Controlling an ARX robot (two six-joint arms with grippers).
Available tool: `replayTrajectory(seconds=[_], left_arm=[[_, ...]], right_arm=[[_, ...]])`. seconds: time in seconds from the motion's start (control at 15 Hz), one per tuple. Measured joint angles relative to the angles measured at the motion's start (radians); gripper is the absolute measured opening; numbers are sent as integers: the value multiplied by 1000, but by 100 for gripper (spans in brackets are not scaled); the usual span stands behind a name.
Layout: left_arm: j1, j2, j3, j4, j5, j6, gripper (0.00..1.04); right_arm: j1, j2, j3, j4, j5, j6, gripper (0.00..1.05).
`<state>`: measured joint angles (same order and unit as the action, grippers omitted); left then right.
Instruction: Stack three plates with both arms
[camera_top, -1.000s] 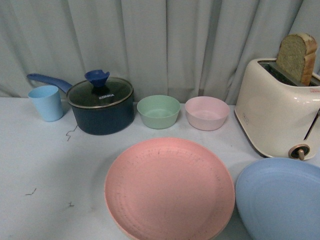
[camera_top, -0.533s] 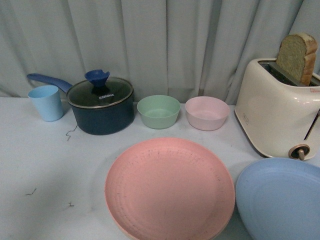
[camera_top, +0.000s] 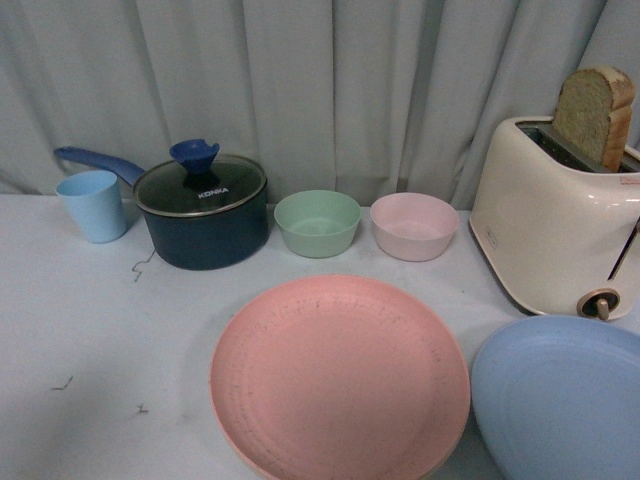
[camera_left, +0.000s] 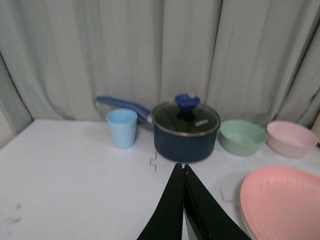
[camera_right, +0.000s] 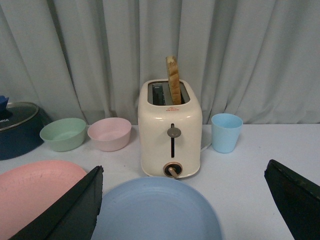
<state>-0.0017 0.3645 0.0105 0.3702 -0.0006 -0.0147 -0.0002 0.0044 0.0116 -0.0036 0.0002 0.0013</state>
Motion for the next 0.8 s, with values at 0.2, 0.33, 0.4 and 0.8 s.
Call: replayTrajectory(seconds=[0.2, 0.33, 0.4, 0.8], left_arm=[[0, -78, 0, -76, 1, 0, 2], [0, -118, 0, -123, 0, 0, 2], [0, -138, 0, -144, 0, 0, 2], [0, -356, 3, -354, 2, 0, 2]], right_arm=[[0, 0, 0, 0, 0, 0, 98], [0, 0, 0, 0, 0, 0, 98], [0, 0, 0, 0, 0, 0, 98], [0, 0, 0, 0, 0, 0, 98]])
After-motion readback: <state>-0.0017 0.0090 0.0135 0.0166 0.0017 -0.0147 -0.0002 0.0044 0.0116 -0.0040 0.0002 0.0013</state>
